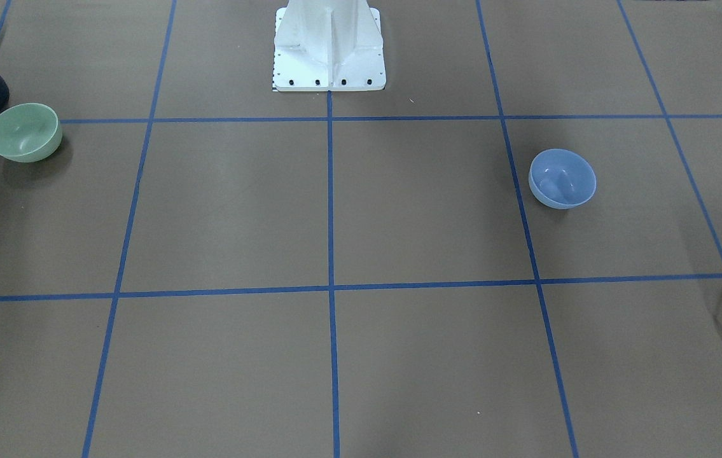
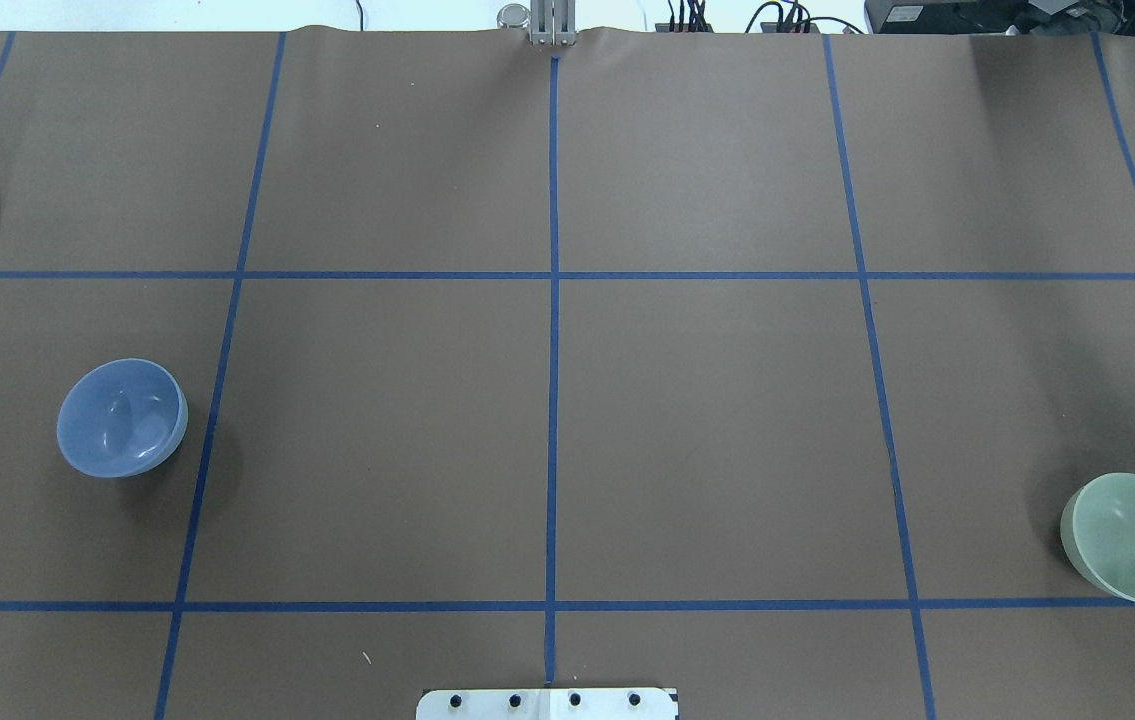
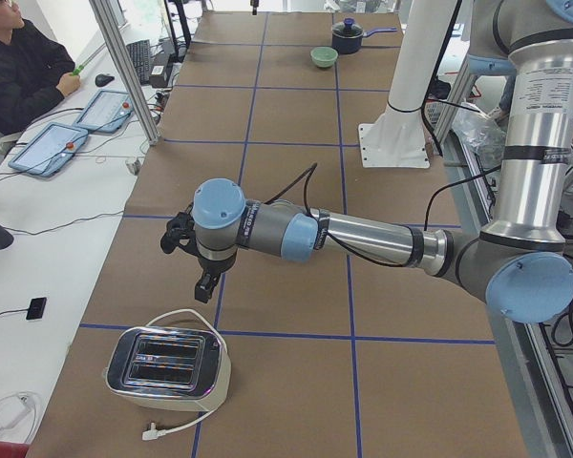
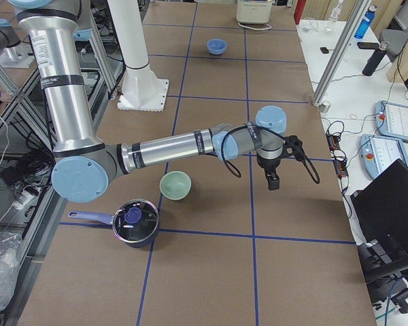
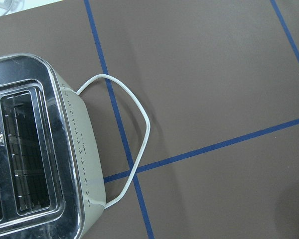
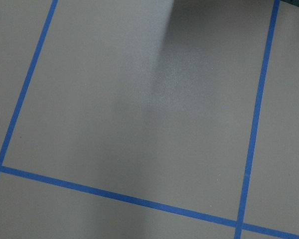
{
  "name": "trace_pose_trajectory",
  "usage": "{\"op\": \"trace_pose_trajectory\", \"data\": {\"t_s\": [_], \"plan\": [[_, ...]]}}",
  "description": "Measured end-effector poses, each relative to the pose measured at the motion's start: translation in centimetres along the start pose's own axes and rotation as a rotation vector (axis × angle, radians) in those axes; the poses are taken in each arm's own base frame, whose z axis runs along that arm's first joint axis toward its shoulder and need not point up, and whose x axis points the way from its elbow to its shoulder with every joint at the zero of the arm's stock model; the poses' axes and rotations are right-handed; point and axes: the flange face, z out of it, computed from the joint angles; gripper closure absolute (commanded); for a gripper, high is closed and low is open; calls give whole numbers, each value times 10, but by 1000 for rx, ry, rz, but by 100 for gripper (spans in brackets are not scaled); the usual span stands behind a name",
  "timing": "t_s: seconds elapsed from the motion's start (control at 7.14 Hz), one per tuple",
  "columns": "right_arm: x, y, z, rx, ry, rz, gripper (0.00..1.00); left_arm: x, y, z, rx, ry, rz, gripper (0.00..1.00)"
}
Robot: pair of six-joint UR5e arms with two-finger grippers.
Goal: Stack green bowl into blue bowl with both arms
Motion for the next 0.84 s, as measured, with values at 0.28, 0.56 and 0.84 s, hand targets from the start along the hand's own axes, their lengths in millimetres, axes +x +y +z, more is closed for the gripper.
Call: {"op": "trace_pose_trajectory", "data": {"t_s": [0.28,0.56,0.84], "plan": [[0,1,0,1,0,0,0,0,0,0,0,0,0,2],[-3,0,-4,14,4,-8,0,1,0,-1,1,0,2,2],[-4,4,-6,22,10,-6,0,1,-1,0,0,1,-1,2]]}}
